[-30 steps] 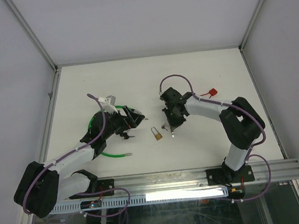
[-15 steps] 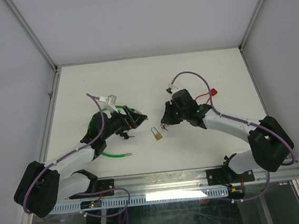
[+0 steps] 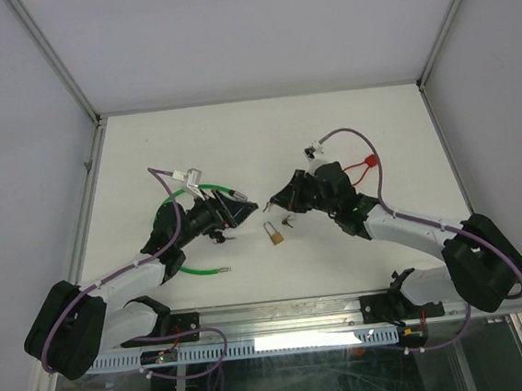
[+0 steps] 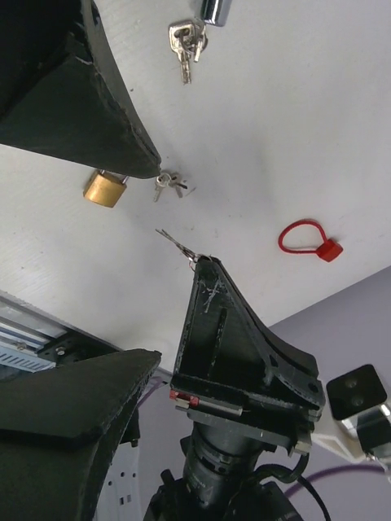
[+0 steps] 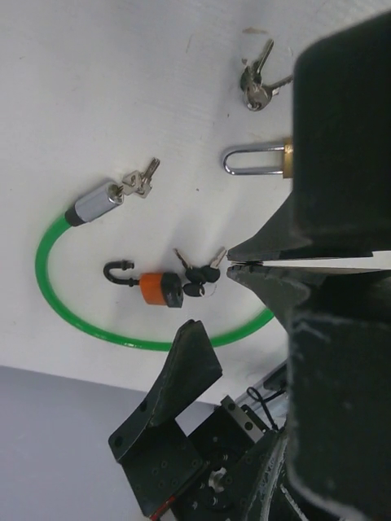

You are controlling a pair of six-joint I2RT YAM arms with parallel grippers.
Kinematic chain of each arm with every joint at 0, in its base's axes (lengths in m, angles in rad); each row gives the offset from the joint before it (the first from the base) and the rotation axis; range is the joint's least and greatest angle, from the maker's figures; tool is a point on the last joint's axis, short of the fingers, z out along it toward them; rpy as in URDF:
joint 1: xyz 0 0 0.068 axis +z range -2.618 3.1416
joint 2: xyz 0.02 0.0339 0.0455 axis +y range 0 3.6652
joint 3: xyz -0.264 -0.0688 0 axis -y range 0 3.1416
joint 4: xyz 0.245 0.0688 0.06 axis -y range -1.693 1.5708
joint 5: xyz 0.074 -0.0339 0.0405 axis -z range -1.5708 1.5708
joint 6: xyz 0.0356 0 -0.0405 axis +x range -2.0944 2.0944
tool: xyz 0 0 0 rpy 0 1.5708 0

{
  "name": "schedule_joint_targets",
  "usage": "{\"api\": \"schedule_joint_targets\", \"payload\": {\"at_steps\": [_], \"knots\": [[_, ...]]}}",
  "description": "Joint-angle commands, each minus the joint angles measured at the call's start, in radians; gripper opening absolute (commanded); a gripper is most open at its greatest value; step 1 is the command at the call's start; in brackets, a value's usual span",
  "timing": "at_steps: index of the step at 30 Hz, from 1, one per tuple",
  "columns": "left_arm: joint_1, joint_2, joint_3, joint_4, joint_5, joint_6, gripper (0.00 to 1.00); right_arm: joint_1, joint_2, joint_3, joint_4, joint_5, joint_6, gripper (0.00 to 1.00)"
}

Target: Unlock with the key

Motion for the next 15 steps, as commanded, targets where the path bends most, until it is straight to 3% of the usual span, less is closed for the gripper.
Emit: {"api": "schedule_joint_targets", "payload": {"at_steps": [1,8,15], "knots": [[0.009,-0.019,-0.022,0.178,0.048,-0.027,0.88,0.014,-0.048,-0.035,0.194,-0.008,0.129,0.0],[0.01,-0.016,-0.024,0.215,0.05,-0.042,0.85,0.022,-0.076,-0.123,0.332,-0.002,0.238,0.0],[0.008,0.003,-0.044,0.301,0.065,-0.072,0.74,0.025,-0.104,-0.172,0.428,0.011,0.305,0.0]]}}
